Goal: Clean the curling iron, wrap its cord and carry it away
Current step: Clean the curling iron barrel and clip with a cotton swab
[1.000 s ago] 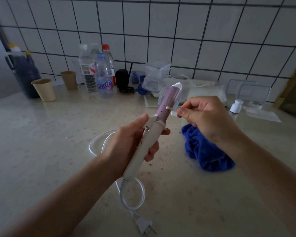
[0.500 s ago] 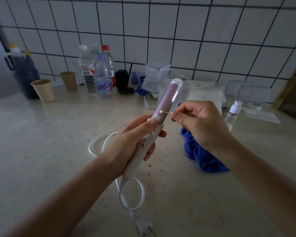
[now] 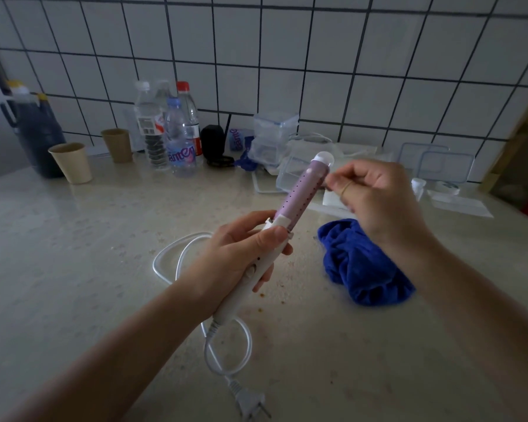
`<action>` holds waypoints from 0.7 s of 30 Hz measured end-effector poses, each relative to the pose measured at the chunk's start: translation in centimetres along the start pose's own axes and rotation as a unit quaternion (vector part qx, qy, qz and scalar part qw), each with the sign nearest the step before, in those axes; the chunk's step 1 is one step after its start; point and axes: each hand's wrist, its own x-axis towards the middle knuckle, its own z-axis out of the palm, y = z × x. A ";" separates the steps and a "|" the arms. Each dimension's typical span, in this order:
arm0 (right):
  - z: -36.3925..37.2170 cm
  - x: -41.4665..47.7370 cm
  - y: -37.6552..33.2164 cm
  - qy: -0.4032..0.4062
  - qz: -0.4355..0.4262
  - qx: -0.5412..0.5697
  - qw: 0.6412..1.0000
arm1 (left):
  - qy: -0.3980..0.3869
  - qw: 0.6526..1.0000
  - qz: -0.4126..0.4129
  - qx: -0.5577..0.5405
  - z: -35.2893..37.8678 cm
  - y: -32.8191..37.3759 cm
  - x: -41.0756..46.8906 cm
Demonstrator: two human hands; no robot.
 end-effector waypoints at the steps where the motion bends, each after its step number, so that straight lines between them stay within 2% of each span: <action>1: -0.5 0.4 0.1 0.020 0.004 0.000 1.000 | -0.001 1.000 0.000 0.000 0.0 -0.1 0.0; 5: -0.6 0.5 0.4 0.026 0.011 0.001 1.000 | -0.002 1.000 0.000 -0.011 0.0 -0.1 0.0; 8: -0.6 0.2 0.2 0.010 -0.005 0.007 1.000 | -0.010 1.000 0.007 -0.012 -0.2 0.2 0.1; 14: 0.0 -0.6 0.0 0.033 -0.054 -0.014 0.998 | -0.003 1.000 0.005 -0.011 -0.1 0.2 0.1; 16: 0.6 -1.1 -0.1 -0.001 -0.059 -0.028 0.998 | 0.002 1.000 0.004 -0.010 -0.1 0.2 0.1; 20: 2.0 -2.0 -0.2 -0.146 -0.047 -0.073 0.985 | 0.018 1.000 -0.002 -0.006 -0.1 0.1 0.1; 21: 2.1 -2.1 -0.3 -0.157 -0.049 -0.081 0.983 | 0.019 1.000 -0.002 -0.005 -0.1 0.1 0.1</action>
